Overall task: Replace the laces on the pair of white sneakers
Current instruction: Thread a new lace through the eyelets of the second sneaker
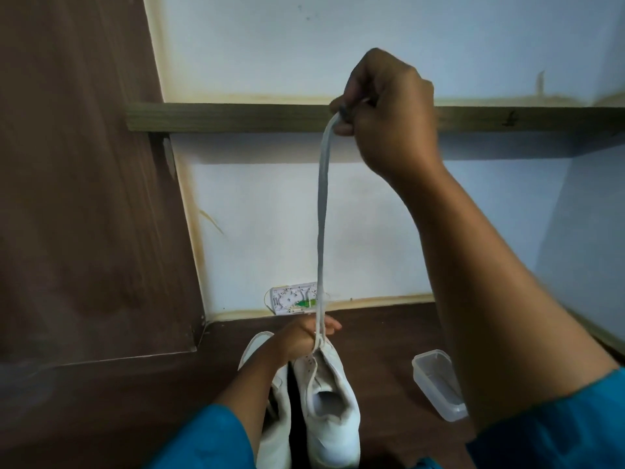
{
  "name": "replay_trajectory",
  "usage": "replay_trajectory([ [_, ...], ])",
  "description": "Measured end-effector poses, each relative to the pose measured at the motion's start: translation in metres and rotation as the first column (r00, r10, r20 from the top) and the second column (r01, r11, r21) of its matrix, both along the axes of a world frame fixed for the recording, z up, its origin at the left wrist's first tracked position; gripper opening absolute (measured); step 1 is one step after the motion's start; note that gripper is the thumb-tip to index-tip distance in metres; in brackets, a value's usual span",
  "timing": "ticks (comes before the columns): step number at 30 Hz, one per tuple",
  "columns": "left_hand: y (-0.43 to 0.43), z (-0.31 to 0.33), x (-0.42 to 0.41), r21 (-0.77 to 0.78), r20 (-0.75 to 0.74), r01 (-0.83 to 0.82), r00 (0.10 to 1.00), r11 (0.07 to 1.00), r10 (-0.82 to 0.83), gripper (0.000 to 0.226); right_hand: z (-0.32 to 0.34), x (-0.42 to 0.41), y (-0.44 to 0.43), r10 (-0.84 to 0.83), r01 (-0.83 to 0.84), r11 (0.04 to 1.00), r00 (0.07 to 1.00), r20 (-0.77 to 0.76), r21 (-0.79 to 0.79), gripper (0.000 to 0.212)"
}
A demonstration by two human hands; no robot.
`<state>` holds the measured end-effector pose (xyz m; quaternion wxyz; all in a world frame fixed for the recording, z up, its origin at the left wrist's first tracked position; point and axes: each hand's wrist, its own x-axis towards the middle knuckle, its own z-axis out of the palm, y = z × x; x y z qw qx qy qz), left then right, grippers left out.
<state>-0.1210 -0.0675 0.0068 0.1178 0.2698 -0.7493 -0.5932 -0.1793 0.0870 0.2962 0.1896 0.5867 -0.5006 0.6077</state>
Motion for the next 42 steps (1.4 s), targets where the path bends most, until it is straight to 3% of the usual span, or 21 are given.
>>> replay_trajectory([
  [4,-0.001,0.013,0.0,-0.058,0.078,-0.025,0.997,0.998,0.029,0.033,0.013,0.006,0.005,0.003,-0.003,1.0,1.0,0.018,-0.007,0.026],
  [7,0.007,0.014,0.009,0.0,-0.016,-0.12,0.993,0.993,0.12,0.061,0.018,0.007,0.014,-0.007,0.007,1.0,1.0,0.024,0.015,0.028],
  [11,0.016,0.014,0.018,-0.004,-0.054,-0.124,0.991,0.992,0.123,0.071,0.024,0.013,0.026,-0.071,0.071,0.997,0.997,0.003,0.007,0.029],
  [14,0.019,0.016,0.024,-0.094,-0.05,-0.129,0.991,0.987,0.125,0.062,0.03,0.016,0.035,-0.082,0.082,0.997,0.997,0.002,0.003,0.031],
  [17,0.021,0.016,0.029,-0.169,-0.036,-0.139,0.99,0.976,0.134,0.034,0.031,0.018,0.04,-0.09,0.091,0.996,0.996,-0.028,0.017,0.031],
  [19,0.019,0.011,0.029,-0.178,-0.014,-0.16,0.987,0.971,0.16,0.027,0.026,0.02,0.041,-0.062,0.063,0.998,0.998,-0.031,0.018,0.029],
  [22,0.012,0.004,0.028,-0.057,-0.03,-0.288,0.958,0.956,0.287,0.029,0.013,0.013,0.033,-0.055,0.055,0.998,0.998,0.008,0.034,0.034],
  [25,0.01,0.014,0.028,0.059,0.003,-0.328,0.944,0.943,0.329,0.014,-0.015,-0.006,0.014,-0.085,0.067,0.973,0.994,0.072,0.22,0.024],
  [28,0.008,0.023,0.032,0.036,0.05,-0.292,0.956,0.956,0.29,0.011,-0.061,-0.026,-0.009,-0.249,0.291,0.763,0.956,-0.154,0.578,0.027],
  [30,0.007,0.027,0.036,0.121,0.061,-0.235,0.972,0.964,0.229,0.024,-0.097,-0.031,-0.02,-0.194,0.3,0.587,0.954,-0.229,0.752,0.027],
  [32,0.002,0.028,0.037,0.102,0.031,-0.279,0.96,0.955,0.277,0.03,-0.134,-0.032,-0.03,-0.061,0.186,0.309,0.983,-0.176,0.933,0.023],
  [33,-0.002,0.024,0.036,0.025,0.03,-0.335,0.942,0.942,0.334,0.028,-0.154,-0.033,-0.037,-0.011,0.149,0.122,0.989,-0.149,0.981,0.018],
  [34,-0.005,0.021,0.033,-0.093,0.042,-0.374,0.924,0.923,0.379,0.024,-0.175,-0.036,-0.044,0.01,0.168,-0.001,0.986,-0.168,0.986,0.012],
  [35,-0.007,0.018,0.031,-0.24,0.085,-0.355,0.919,0.903,0.384,0.017,-0.196,-0.04,-0.053,0.005,0.217,-0.024,0.976,-0.217,0.976,0.012],
  [37,-0.008,0.01,0.028,-0.452,0.238,-0.188,0.917,0.872,0.321,0.01,-0.237,-0.048,-0.073,-0.073,0.299,0.121,0.954,-0.291,0.947,0.013],
  [39,-0.008,0.002,0.026,-0.505,0.328,-0.078,0.904,0.859,0.275,0.012,-0.267,-0.048,-0.086,-0.058,0.271,0.24,0.962,-0.265,0.932,0.017],
  [42,-0.012,0.0,0.02,-0.513,0.321,-0.108,0.896,0.852,0.307,0.01,-0.282,-0.043,-0.09,0.02,0.159,0.208,0.986,-0.167,0.965,0.034],
])
